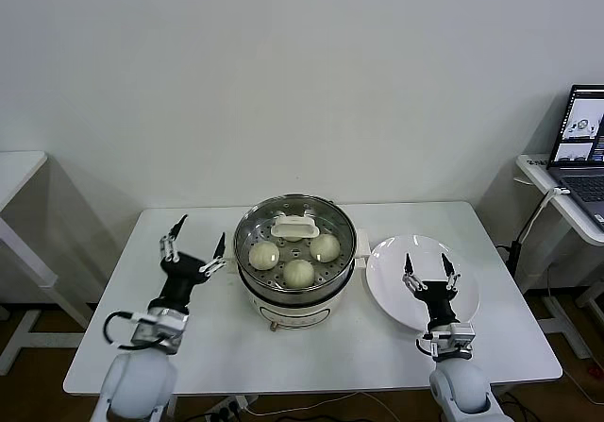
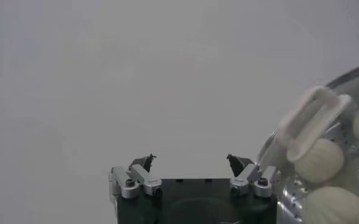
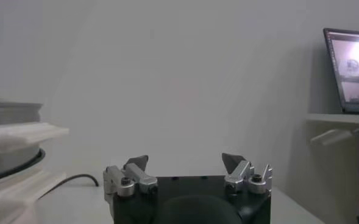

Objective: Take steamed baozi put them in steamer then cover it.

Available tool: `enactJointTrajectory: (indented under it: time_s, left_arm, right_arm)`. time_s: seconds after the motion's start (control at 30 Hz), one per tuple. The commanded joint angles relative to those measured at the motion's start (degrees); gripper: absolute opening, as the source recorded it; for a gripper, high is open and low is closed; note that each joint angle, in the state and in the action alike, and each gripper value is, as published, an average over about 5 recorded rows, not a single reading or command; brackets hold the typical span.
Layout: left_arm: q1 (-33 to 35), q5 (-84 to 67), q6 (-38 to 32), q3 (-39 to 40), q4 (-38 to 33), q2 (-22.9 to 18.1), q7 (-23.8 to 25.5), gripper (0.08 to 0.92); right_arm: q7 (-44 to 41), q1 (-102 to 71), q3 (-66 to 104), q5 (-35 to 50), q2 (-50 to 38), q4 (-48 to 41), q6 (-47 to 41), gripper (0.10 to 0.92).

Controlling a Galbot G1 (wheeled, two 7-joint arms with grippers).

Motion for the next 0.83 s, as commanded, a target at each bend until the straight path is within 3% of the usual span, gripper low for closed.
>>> enactJointTrajectory:
  time_s: [0.03,0.83]
  left_arm:
    - [5.9,-20.3,-19.1,-9.5,10.8,0.2,3.0,0.823]
    - [6.4,-18.0,-20.4,-8.5,12.5,0.2,3.9,0.823]
  right_arm:
    - [-0.4,-2.2,0.4,1.2,-0.1,1.8,-1.0,0.823]
    - [0.9,-4.3,-0.5,0.1,0.0,3.2,-1.3,0.823]
